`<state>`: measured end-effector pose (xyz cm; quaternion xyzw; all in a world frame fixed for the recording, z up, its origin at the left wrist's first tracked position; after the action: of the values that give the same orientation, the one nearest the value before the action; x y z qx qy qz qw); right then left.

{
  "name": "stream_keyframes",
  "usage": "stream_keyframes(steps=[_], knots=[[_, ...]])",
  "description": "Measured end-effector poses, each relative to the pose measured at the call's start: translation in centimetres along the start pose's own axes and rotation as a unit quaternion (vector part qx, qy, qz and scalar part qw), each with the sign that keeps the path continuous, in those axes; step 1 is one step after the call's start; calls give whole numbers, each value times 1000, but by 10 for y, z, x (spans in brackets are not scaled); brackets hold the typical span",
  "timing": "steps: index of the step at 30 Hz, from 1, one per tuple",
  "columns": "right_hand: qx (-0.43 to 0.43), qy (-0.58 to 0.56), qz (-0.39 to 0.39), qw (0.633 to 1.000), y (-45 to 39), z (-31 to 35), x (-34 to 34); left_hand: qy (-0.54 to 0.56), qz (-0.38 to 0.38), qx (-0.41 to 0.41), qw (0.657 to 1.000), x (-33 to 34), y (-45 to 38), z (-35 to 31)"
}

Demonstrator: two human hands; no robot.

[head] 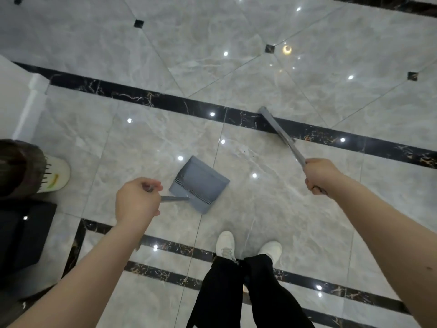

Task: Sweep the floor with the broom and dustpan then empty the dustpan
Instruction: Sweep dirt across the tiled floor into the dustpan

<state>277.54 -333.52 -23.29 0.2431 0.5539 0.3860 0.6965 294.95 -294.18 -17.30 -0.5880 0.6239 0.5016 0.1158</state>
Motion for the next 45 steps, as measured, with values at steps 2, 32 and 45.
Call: stream_keyframes(steps=[2, 32, 45], knots=[[-21, 22, 7, 1000, -9, 19, 15, 4, -4, -5, 1000, -2, -5, 7], [120, -134, 107, 978, 52, -26, 52, -165, 62, 112, 978, 21, -23, -66], [63, -97, 66, 991, 61, 15, 24, -179, 56, 126, 974, 16, -30, -69]])
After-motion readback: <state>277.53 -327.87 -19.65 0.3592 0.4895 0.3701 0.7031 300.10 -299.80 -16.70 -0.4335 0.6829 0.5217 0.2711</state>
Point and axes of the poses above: each hand's wrist, its own y-axis away from the middle knuckle, its own x-axis out of the palm, z = x × y, the point moved 10 cm from there along -y, towards the middle knuckle, and after that the axes turned 5 degrees about -z, right-handed, at the moved point
